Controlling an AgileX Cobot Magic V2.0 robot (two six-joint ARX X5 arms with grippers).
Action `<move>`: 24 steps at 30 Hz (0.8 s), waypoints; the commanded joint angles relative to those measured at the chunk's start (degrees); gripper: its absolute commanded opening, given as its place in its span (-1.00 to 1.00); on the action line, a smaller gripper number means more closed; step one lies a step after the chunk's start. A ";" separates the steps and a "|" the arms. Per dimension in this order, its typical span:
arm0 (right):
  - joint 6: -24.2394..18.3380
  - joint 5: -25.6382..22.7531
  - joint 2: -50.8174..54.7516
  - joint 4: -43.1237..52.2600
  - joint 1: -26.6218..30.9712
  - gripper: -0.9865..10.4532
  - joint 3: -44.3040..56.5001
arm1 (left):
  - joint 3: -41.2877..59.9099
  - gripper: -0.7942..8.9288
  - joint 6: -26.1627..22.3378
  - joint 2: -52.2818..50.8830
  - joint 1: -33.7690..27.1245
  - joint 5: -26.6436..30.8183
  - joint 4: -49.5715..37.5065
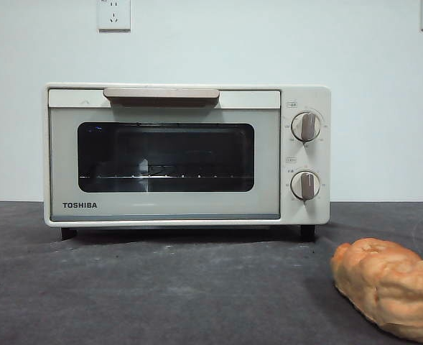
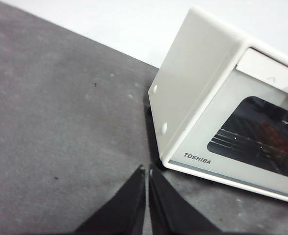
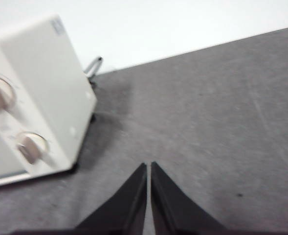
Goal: The left arm flap open the oven, the right arm pick bread and place it into oven, the left arm flap close the oven
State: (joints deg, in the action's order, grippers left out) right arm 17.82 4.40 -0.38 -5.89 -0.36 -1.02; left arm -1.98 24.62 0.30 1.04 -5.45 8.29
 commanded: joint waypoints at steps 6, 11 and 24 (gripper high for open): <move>3.21 0.13 -0.07 0.35 -0.02 -0.81 -6.78 | -7.72 -0.80 5.05 1.05 0.04 0.07 2.91; 2.62 0.15 -2.78 -4.11 -0.02 -0.81 -14.01 | -15.43 -0.80 3.69 4.72 0.04 0.02 8.09; -8.66 13.14 -22.29 -23.45 -0.04 -0.81 -36.52 | -36.83 -0.80 -13.66 22.60 0.07 -10.49 25.44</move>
State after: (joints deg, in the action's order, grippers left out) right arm 12.34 16.60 -21.52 -28.88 -0.36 -36.27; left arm -37.32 15.53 21.76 1.04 -15.09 33.50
